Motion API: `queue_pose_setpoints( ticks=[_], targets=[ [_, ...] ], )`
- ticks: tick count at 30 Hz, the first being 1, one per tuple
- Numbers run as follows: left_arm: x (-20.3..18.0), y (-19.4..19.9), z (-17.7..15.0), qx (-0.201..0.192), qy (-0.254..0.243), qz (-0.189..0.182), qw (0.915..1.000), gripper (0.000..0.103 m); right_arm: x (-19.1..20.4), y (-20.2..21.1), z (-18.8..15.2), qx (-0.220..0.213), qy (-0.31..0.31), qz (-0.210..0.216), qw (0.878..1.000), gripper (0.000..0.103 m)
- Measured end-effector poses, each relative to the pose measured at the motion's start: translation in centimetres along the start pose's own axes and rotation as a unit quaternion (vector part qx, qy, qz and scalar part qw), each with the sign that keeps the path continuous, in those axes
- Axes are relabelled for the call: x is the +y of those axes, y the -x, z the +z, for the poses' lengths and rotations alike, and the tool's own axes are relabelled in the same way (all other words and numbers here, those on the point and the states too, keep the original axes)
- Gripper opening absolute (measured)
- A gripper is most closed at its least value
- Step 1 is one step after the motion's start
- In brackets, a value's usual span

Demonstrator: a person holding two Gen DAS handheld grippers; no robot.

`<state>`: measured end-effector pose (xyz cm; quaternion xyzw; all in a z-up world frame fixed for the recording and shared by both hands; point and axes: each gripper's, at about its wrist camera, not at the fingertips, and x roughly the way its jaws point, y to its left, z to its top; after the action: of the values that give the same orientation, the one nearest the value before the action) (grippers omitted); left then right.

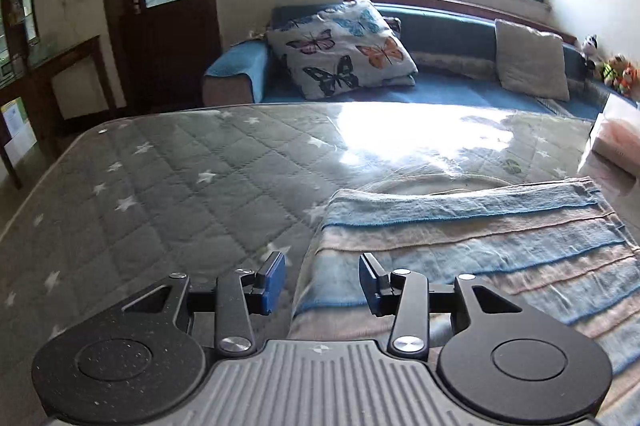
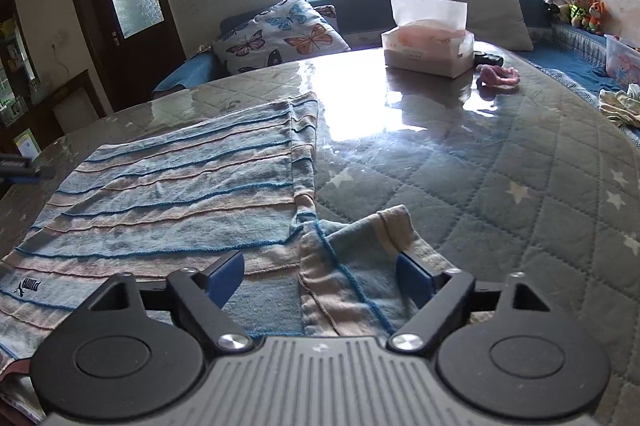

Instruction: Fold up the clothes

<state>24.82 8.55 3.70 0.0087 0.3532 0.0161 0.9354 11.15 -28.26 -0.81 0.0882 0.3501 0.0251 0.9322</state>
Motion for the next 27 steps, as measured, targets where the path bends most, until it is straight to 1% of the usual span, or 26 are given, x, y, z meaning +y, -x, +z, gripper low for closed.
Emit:
queue_pose_setpoints(
  ticks=[2, 5, 7, 8, 10, 11, 12, 14, 17, 20, 21, 23, 24, 25, 26, 27],
  targets=[
    [-0.1, -1.4, 0.4, 0.010, 0.000, -0.009, 0.9999, 0.044, 0.0, -0.2, -0.1, -0.004, 0.003, 0.001, 1.000, 0.089],
    [-0.2, -3.1, 0.4, 0.022, 0.002, -0.011, 0.9997, 0.042, 0.2, -0.4, -0.2, -0.009, 0.010, 0.002, 1.000, 0.093],
    [-0.2, -3.7, 0.4, 0.027, 0.004, -0.014, 0.9995, 0.041, 0.5, -0.6, -0.5, -0.013, 0.019, 0.000, 1.000, 0.098],
    [-0.2, -4.0, 0.4, 0.029, 0.006, -0.015, 0.9995, 0.038, 0.6, -0.7, -0.6, -0.014, 0.024, -0.001, 1.000, 0.098],
    [-0.1, -4.6, 0.3, 0.032, 0.009, -0.018, 0.9993, 0.027, 0.9, -0.9, -0.8, -0.018, 0.034, -0.004, 0.999, 0.102],
    [-0.1, -4.8, 0.3, 0.034, 0.010, -0.019, 0.9992, 0.014, 1.1, -1.0, -0.9, -0.019, 0.039, -0.005, 0.999, 0.103],
    [-0.1, -4.9, 0.3, 0.034, 0.009, -0.023, 0.9991, 0.010, 1.3, -1.0, -1.0, -0.019, 0.044, -0.009, 0.999, 0.103],
    [-0.3, -4.8, 0.2, 0.029, 0.008, -0.028, 0.9992, 0.007, 1.5, -1.1, -0.9, -0.018, 0.049, -0.014, 0.999, 0.103],
    [-0.9, -3.3, 0.0, 0.009, -0.002, -0.042, 0.9991, 0.007, 1.6, -1.1, -1.0, -0.017, 0.052, -0.017, 0.998, 0.103],
    [-2.5, -1.6, -0.5, -0.007, -0.035, -0.076, 0.9964, 0.007, 1.8, -1.2, -1.1, -0.015, 0.059, -0.023, 0.998, 0.103],
    [-3.1, -1.3, -0.8, -0.006, -0.049, -0.089, 0.9948, 0.011, 1.9, -1.3, -1.1, -0.014, 0.062, -0.026, 0.998, 0.103],
    [-4.2, -0.8, -1.5, 0.000, -0.072, -0.116, 0.9907, 0.014, 2.1, -1.3, -1.2, -0.012, 0.067, -0.031, 0.997, 0.103],
    [-4.6, -0.8, -1.8, 0.006, -0.080, -0.128, 0.9885, 0.018, 2.1, -1.3, -1.2, -0.012, 0.068, -0.031, 0.997, 0.103],
    [-4.9, -0.7, -2.1, 0.010, -0.086, -0.136, 0.9869, 0.021, 2.1, -1.3, -1.2, -0.012, 0.068, -0.031, 0.997, 0.103],
    [-5.1, -0.5, -2.3, 0.011, -0.091, -0.142, 0.9856, 0.027, 2.1, -1.3, -1.2, -0.013, 0.067, -0.030, 0.997, 0.103],
    [-5.1, -0.4, -2.4, 0.008, -0.094, -0.143, 0.9853, 0.029, 2.1, -1.3, -1.2, -0.013, 0.067, -0.030, 0.997, 0.103]
  ],
)
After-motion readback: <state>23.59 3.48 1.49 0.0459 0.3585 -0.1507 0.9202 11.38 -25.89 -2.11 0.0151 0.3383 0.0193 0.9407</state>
